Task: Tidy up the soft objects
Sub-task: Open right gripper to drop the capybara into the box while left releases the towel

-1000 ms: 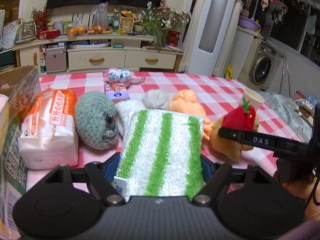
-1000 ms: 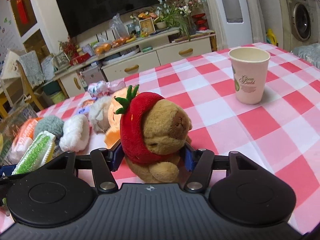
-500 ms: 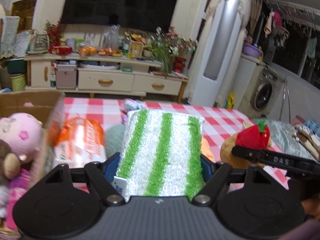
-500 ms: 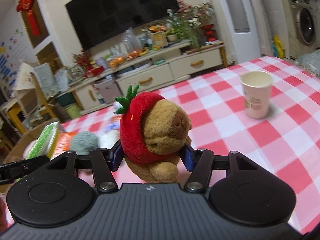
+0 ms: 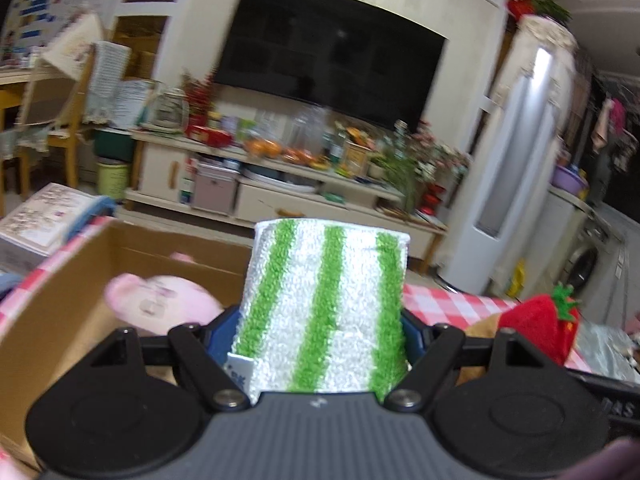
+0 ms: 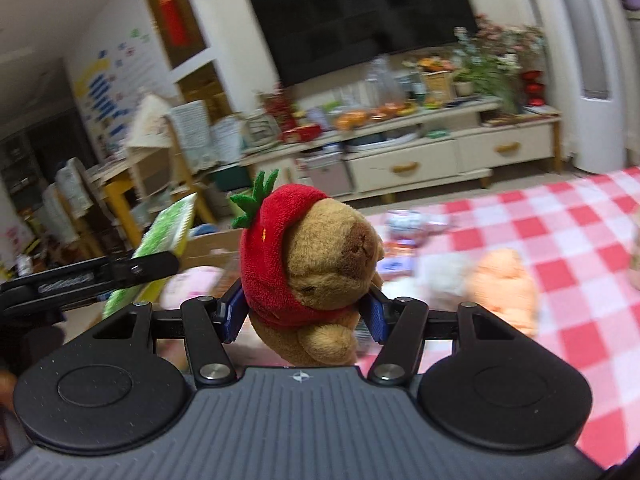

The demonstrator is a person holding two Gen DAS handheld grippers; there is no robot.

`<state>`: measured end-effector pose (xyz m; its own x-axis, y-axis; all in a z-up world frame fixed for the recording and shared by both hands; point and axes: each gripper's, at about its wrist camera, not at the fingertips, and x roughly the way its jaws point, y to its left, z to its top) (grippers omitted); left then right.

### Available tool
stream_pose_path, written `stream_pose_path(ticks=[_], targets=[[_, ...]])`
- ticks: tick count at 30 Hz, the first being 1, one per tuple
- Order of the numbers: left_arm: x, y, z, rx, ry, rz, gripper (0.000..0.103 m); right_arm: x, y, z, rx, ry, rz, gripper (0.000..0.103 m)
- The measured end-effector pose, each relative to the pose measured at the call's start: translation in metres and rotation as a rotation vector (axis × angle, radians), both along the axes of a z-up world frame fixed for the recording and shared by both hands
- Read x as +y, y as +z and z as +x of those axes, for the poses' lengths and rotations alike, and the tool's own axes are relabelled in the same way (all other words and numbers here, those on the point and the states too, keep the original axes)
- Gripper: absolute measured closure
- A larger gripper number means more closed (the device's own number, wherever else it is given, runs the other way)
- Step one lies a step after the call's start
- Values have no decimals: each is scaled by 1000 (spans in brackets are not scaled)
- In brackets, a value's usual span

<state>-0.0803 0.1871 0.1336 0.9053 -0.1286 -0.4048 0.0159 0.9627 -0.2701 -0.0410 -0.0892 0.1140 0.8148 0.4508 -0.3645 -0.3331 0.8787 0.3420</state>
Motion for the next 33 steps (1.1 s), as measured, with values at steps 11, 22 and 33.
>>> stream_pose_path(ticks=[11,22,33], targets=[[79,-9,12,60,249,17,24,98,5,36,-13,297,1,30],[98,-18,17,149,343,49,14,164,-28,45,143,495,-63,23],[89,-5,14,117,351,84,2,146,-23,23,64,443,-59,3]])
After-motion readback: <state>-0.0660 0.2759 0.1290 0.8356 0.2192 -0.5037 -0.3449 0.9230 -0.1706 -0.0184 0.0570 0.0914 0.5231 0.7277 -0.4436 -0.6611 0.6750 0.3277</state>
